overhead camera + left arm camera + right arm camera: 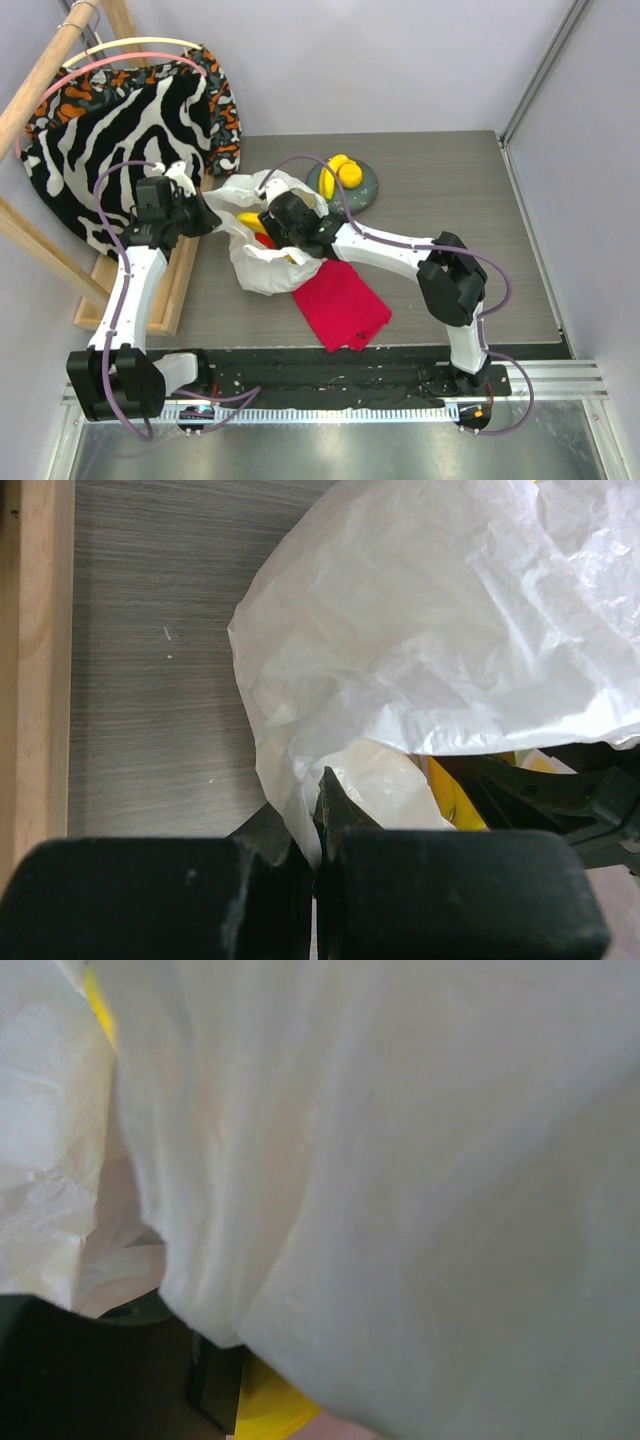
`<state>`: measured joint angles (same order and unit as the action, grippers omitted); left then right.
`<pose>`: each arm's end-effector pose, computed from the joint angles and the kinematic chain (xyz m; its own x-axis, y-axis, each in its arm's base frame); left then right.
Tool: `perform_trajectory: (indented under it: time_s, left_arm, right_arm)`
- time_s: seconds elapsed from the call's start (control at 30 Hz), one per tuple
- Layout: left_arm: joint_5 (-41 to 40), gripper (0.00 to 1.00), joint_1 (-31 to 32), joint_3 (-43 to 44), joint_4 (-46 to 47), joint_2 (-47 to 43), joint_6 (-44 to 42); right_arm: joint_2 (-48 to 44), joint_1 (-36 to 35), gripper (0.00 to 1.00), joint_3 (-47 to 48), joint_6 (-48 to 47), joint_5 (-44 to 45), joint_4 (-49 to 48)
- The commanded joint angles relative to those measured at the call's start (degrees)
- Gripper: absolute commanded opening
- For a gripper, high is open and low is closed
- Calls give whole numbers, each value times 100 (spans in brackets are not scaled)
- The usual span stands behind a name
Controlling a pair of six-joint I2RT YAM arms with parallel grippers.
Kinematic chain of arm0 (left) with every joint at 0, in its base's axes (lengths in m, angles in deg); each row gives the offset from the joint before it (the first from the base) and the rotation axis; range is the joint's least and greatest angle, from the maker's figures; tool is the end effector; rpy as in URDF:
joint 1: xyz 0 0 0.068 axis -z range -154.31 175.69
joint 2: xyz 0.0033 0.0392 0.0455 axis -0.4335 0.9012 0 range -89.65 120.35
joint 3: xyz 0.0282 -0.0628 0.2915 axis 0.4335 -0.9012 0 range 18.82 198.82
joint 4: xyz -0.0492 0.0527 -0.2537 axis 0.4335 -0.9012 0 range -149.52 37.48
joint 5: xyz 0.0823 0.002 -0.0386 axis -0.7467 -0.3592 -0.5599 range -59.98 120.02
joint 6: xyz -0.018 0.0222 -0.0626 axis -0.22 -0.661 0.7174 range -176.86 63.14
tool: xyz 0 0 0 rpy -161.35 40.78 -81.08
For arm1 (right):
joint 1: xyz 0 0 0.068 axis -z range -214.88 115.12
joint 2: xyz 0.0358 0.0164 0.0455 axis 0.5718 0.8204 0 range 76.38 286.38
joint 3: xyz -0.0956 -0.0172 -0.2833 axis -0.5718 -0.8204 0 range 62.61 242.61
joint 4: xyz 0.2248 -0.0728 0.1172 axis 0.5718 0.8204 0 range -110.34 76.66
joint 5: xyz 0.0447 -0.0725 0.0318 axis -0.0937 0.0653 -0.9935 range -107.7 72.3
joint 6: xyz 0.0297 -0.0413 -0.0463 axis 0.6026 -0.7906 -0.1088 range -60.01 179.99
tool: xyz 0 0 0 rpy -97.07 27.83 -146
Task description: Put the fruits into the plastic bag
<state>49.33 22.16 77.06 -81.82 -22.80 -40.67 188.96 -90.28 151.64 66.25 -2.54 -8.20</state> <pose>0.2594 -0.0024 0.3261 -0.6454 -0.3034 -0.7010 0.0233 0.9095 -0.4151 0.2881 0.3921 0.2644 -0.4027 -0.3984 -0.8241 -0.6338 0.7709 -0.0630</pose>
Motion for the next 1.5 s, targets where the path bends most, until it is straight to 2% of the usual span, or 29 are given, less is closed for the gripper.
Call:
perform_trajectory:
  time_s: [0.0, 0.07, 0.13, 0.17, 0.27, 0.33, 0.37, 0.4, 0.47, 0.9, 1.13, 1.33, 1.47]
  left_arm:
    - [64, 0, -25, -14, 258, -76, 34]
    - [64, 0, -16, -23, 267, -67, 25]
    - [64, 0, -25, -14, 258, -84, 34]
    - [55, 0, -16, -14, 267, -76, 34]
    - [55, 0, -25, -14, 258, -76, 34]
    - [55, 0, -16, -14, 258, -93, 34]
    - [55, 0, -25, -14, 267, -84, 25]
    - [47, 0, -16, -14, 267, -84, 25]
    - [55, 0, -25, -14, 249, -84, 25]
    - [20, 0, -25, -6, 240, -111, 16]
    - [3, 0, -25, -5, 232, -84, 25]
    - [11, 0, -25, -5, 232, -84, 34]
    - [-6, 0, -25, -5, 232, -93, 34]
  right_arm:
    - [300, -32, 21, 70, 42, 339, 245]
    - [291, -24, 25, 70, 33, 313, 254]
    - [239, -24, 37, 70, -2, 234, 254]
    - [204, -24, 46, 70, -20, 138, 228]
    - [63, -24, 60, 26, -81, 40, 105]
    - [-68, -24, 65, -26, -81, 5, -27]
    - [-95, -15, 69, -35, -81, -4, -62]
    - [-130, -15, 79, -70, -81, -56, -98]
    - [-200, -24, 87, -62, -90, -101, -168]
    - [-1113, 125, 86, -650, 173, -583, -941]
    - [-1888, 459, 84, -1396, 647, -1752, -1776]
    - [-2371, 1188, 81, -2161, 1946, -2964, -2979]
    - [-2494, 1338, 79, -2338, 1985, -3265, -3245]
